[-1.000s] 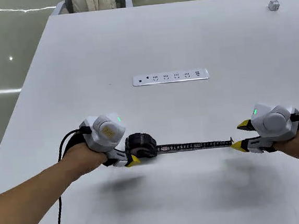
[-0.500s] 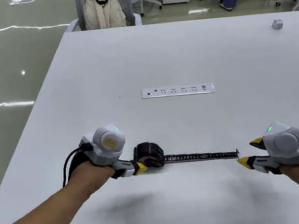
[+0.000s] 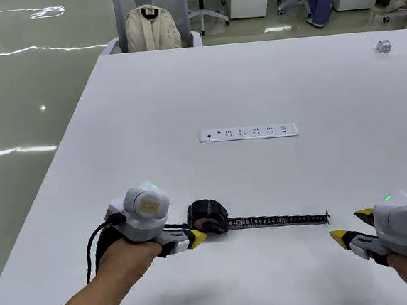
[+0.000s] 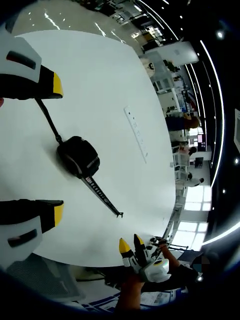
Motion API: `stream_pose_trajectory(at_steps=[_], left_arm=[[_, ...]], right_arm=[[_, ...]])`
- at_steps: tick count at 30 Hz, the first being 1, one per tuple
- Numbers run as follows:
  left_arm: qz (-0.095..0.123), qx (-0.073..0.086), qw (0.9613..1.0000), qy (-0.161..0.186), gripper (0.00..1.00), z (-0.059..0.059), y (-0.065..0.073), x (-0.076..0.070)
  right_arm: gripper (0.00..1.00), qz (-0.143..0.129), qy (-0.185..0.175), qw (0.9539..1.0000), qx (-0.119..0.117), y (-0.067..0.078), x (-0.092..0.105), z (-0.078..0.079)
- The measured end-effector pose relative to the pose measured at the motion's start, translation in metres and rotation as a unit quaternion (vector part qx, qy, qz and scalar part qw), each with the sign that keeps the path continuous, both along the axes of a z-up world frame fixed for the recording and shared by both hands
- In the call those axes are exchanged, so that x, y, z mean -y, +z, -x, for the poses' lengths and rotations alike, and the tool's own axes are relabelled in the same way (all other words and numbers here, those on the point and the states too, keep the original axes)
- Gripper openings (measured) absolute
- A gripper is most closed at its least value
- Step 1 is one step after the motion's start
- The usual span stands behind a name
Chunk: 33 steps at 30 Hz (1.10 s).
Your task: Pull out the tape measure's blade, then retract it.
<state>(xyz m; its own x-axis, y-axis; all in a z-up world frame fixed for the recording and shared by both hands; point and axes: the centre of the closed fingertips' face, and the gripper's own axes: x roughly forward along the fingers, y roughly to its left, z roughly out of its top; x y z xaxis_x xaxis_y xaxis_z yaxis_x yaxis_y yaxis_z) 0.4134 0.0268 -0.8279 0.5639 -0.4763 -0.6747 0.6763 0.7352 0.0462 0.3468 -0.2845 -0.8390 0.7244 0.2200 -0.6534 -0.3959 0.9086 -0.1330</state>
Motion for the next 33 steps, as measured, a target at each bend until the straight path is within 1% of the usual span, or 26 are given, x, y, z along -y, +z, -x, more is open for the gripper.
stream_pose_trajectory(at_steps=[3,5,7,10,12,13,17,22,24,26,27,29,30,31,33], left_arm=[[0.002,0.003,1.0000,0.008,0.81,0.005,0.004,-0.002],[0.015,0.004,0.9997,0.020,0.81,0.009,0.009,-0.004],[0.015,0.005,0.9997,0.021,0.81,0.015,0.010,-0.005],[0.020,0.007,0.9993,0.031,0.83,0.023,0.013,-0.008],[0.021,0.006,0.9989,0.041,0.85,0.028,0.014,-0.011],[0.025,0.008,0.9986,0.046,0.85,0.029,0.015,-0.012],[0.030,0.009,0.9978,0.058,0.86,0.037,0.019,-0.015],[0.032,0.009,0.9974,0.064,0.87,0.046,0.021,-0.016],[0.032,0.008,0.9971,0.069,0.87,0.049,0.022,-0.018],[0.037,0.006,0.9964,0.076,0.87,0.052,0.023,-0.018],[0.038,0.005,0.9959,0.082,0.87,0.055,0.025,-0.019],[0.043,0.001,0.9958,0.081,0.89,0.058,0.026,-0.016],[0.040,-0.001,0.9956,0.084,0.89,0.060,0.026,-0.017],[0.041,0.003,0.9954,0.087,0.89,0.061,0.027,-0.016],[0.042,0.001,0.9951,0.090,0.90,0.065,0.028,-0.016]], right_arm=[[0.42,-0.006,-0.010,0.9999,0.004,0.005,-0.001,0.008],[0.41,-0.009,-0.013,0.9999,0.005,0.006,-0.002,0.013],[0.42,-0.006,-0.015,0.9998,0.007,0.007,-0.003,0.017],[0.42,-0.008,-0.019,0.9998,0.007,0.010,-0.005,0.025],[0.43,-0.013,-0.024,0.9996,0.009,0.012,-0.005,0.028],[0.43,-0.015,-0.025,0.9995,0.009,0.013,-0.005,0.030],[0.44,-0.015,-0.024,0.9995,0.011,0.016,-0.010,0.037],[0.46,-0.019,-0.027,0.9994,0.013,0.020,-0.013,0.045],[0.46,-0.022,-0.030,0.9992,0.014,0.023,-0.015,0.049],[0.47,-0.022,-0.032,0.9991,0.015,0.025,-0.017,0.053],[0.46,-0.020,-0.034,0.9991,0.019,0.027,-0.017,0.055],[0.48,-0.020,-0.035,0.9990,0.019,0.029,-0.017,0.058],[0.48,-0.021,-0.035,0.9990,0.020,0.031,-0.018,0.060],[0.48,-0.020,-0.036,0.9990,0.020,0.032,-0.018,0.062],[0.49,-0.023,-0.038,0.9988,0.018,0.033,-0.017,0.065]])
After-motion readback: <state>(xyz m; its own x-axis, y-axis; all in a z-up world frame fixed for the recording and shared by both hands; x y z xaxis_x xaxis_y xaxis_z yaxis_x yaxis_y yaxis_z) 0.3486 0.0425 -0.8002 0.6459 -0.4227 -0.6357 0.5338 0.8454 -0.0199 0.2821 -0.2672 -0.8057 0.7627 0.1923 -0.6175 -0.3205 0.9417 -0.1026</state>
